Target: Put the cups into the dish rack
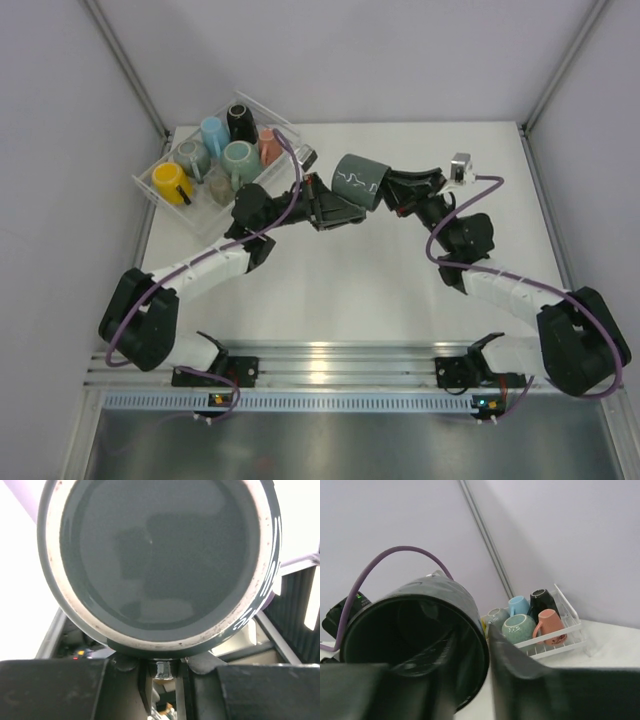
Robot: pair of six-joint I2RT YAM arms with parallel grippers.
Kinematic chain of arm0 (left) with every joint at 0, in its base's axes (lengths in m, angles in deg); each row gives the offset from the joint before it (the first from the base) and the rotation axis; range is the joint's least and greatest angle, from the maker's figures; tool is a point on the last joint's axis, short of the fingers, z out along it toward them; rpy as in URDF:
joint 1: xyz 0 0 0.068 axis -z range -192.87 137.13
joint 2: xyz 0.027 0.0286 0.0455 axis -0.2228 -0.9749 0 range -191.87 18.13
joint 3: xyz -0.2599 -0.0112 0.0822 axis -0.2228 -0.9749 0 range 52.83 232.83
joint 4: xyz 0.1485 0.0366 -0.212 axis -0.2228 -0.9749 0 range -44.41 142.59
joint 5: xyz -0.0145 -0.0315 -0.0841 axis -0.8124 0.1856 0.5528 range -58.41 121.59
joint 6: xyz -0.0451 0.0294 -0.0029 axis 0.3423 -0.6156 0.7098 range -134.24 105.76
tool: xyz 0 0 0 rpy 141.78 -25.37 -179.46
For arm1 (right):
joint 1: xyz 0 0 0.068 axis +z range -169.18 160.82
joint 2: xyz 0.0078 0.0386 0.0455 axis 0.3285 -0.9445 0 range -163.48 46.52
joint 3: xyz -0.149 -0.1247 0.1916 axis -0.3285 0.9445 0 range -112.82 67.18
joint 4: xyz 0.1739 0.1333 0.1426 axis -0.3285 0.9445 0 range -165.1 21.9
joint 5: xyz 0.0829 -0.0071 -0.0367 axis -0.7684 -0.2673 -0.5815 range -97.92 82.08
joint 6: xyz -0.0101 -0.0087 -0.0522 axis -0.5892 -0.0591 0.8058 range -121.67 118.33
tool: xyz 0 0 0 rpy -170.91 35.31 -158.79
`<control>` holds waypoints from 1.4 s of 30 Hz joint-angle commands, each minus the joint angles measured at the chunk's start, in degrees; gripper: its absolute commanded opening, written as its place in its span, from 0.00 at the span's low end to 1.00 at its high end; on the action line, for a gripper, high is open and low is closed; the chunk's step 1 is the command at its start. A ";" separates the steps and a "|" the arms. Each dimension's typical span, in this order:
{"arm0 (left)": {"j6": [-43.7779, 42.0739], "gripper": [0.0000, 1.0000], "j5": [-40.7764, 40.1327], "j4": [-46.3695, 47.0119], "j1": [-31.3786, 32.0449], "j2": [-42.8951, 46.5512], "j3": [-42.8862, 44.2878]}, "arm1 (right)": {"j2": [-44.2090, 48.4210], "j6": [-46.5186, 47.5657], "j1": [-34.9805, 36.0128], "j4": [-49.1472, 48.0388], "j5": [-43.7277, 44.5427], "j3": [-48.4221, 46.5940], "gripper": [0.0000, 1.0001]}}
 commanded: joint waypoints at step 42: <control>-64.76 0.00 -65.30 -86.17 -29.32 2.76 25.44 | 25.38 10.83 -0.34 27.58 5.51 6.21 0.99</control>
